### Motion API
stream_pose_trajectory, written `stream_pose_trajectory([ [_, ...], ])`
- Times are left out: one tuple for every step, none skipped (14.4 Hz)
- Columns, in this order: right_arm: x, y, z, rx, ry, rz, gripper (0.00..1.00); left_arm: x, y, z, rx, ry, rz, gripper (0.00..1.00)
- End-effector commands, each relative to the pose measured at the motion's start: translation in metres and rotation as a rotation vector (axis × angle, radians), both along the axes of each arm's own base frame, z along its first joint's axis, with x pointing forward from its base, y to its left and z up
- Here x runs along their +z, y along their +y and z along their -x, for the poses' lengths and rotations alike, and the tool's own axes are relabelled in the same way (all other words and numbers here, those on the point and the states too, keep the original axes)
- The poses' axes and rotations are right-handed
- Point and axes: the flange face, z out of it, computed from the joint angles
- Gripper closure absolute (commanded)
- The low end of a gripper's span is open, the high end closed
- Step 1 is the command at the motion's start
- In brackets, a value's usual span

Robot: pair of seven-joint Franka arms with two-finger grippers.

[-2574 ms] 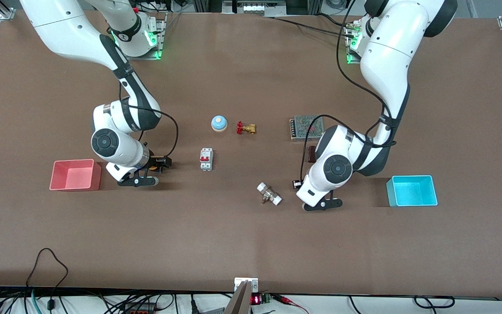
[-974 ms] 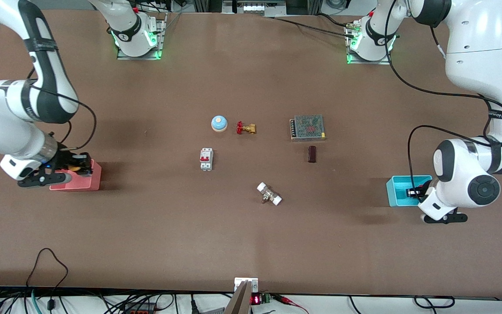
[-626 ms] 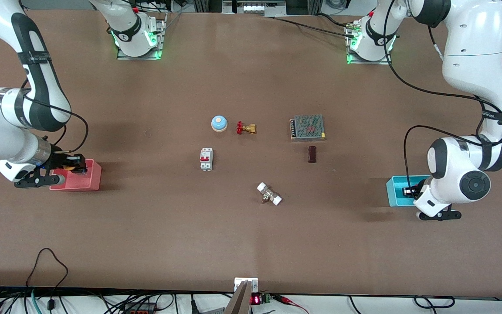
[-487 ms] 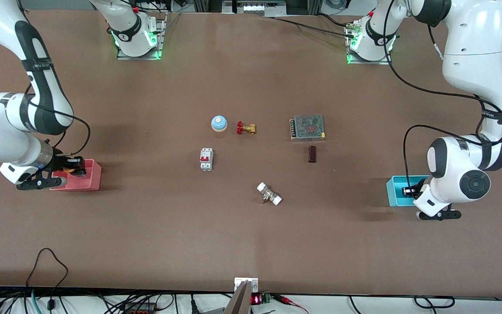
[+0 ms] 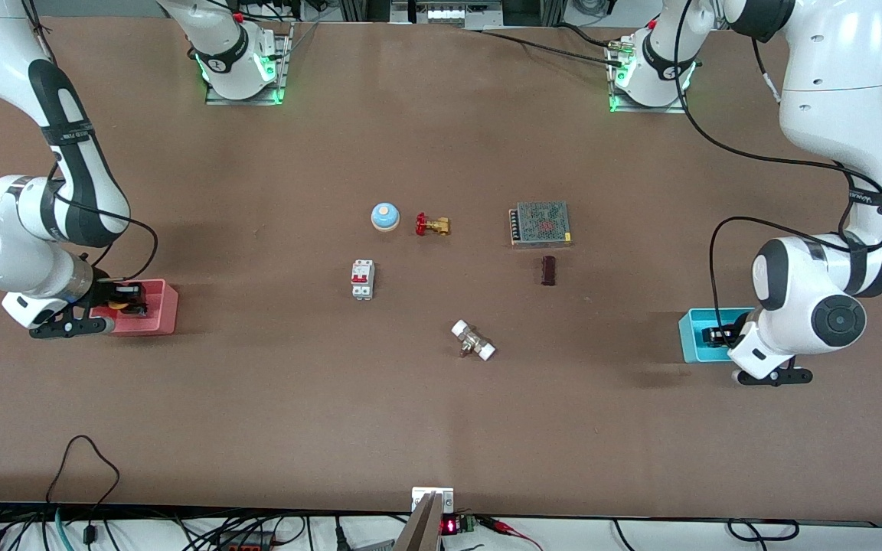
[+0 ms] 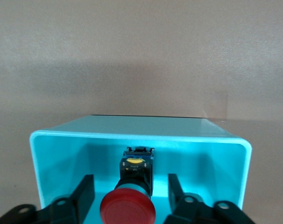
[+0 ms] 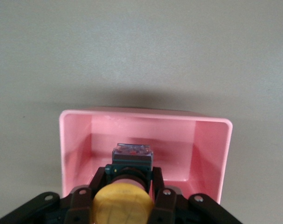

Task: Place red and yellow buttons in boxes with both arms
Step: 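Lower the buttons into the boxes and open both grippers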

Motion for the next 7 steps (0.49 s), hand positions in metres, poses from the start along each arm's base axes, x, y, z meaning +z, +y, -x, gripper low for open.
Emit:
stream_pose_trajectory([
  [-0.012,-0.005,-0.002,-0.001,-0.004,0.004,0.99,0.035,-0.001,0.003,-0.023,-0.013,0.019,0.00],
  [-0.013,-0.005,-0.001,-0.001,-0.003,0.003,0.97,0.053,-0.002,0.003,-0.023,-0.014,0.020,0.00],
  [-0.012,-0.005,-0.002,-0.001,-0.004,0.004,0.93,0.074,-0.004,0.004,-0.025,-0.023,0.023,0.00],
  [-0.013,-0.005,-0.002,-0.001,-0.005,0.003,0.84,0.096,-0.005,0.003,-0.028,-0.038,0.021,0.00],
  [-0.013,-0.005,-0.002,0.000,-0.004,0.004,0.75,0.118,-0.010,0.003,-0.036,-0.036,0.019,0.00],
  [-0.013,-0.005,-0.002,0.000,-0.006,0.004,0.67,0.140,-0.014,0.002,-0.042,-0.032,0.021,0.00],
  [-0.013,-0.005,-0.002,0.001,-0.009,0.005,0.54,0.164,-0.022,0.000,-0.050,-0.020,0.023,0.00],
])
